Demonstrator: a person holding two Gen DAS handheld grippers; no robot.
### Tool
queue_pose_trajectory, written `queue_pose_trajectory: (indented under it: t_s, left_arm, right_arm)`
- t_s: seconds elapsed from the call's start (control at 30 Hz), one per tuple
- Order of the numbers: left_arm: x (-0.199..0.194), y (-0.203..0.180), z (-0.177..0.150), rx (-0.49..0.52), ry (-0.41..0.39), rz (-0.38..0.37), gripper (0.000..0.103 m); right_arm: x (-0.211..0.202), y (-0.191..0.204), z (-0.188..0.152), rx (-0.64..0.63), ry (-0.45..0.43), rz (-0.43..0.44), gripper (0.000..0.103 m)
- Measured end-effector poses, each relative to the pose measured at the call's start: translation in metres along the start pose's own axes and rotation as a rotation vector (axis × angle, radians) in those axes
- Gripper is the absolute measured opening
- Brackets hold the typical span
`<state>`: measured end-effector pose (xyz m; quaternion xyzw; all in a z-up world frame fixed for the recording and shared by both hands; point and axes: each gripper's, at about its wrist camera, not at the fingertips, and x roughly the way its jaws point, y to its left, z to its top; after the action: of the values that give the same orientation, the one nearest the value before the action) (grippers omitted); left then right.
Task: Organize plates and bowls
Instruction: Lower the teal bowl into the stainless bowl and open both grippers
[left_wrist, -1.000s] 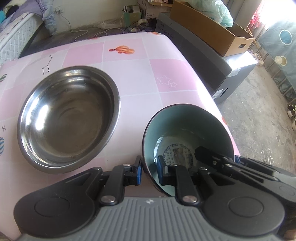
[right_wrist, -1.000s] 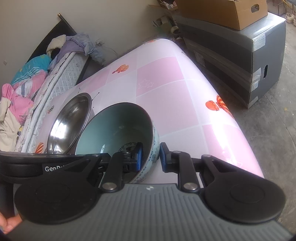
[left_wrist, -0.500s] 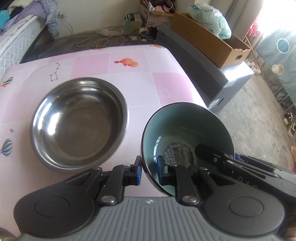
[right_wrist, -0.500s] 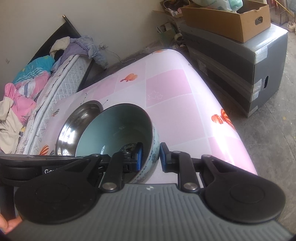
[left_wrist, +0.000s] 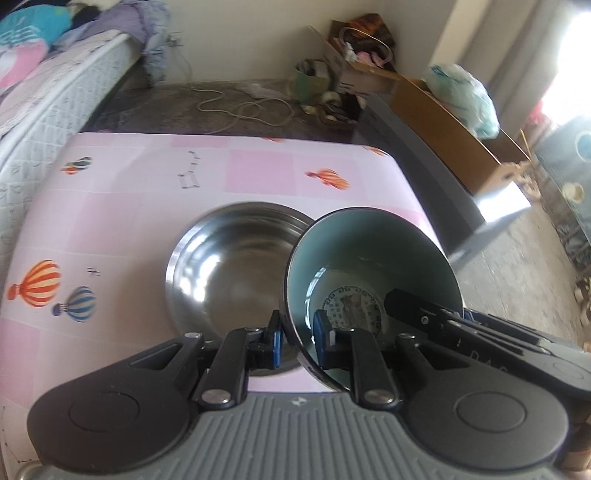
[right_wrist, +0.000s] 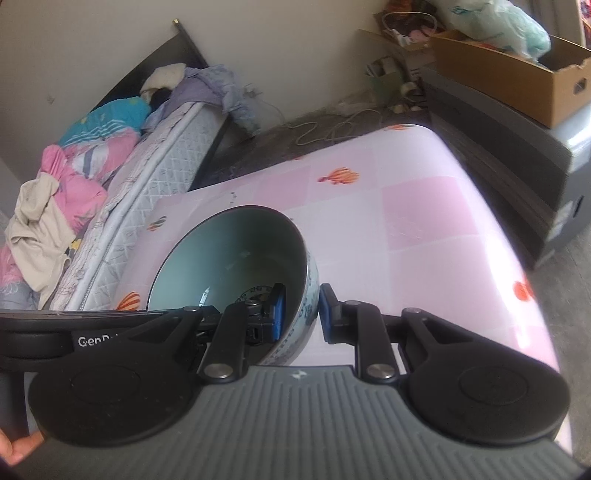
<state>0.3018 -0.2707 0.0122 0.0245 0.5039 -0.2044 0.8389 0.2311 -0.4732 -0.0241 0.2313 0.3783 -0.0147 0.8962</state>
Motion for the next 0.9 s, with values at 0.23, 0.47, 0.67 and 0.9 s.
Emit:
queue_pose_trajectory:
  t_s: [0.23, 0.47, 0.67, 0.9]
  left_arm:
    - [0.013, 0.034, 0.013, -0.058, 0.007, 0.028, 0.018]
    - [0.041, 0.054, 0.017, -0.08, 0.039, 0.029, 0.018]
    - [0.064, 0.063, 0.02, -0.083, 0.064, 0.024, 0.018]
    - [0.078, 0.066, 0.018, -0.079, 0.075, 0.027, 0.018]
  right_arm:
    - [0.033, 0.031, 0.016, -0.014, 0.04, 0.042, 0.017]
    - [0.071, 0.042, 0.022, -0.024, 0.086, 0.032, 0.017]
    - [0.1, 0.043, 0.02, -0.033, 0.113, 0.009, 0.017]
    - [0.119, 0.042, 0.017, -0.063, 0.124, -0.021, 0.017]
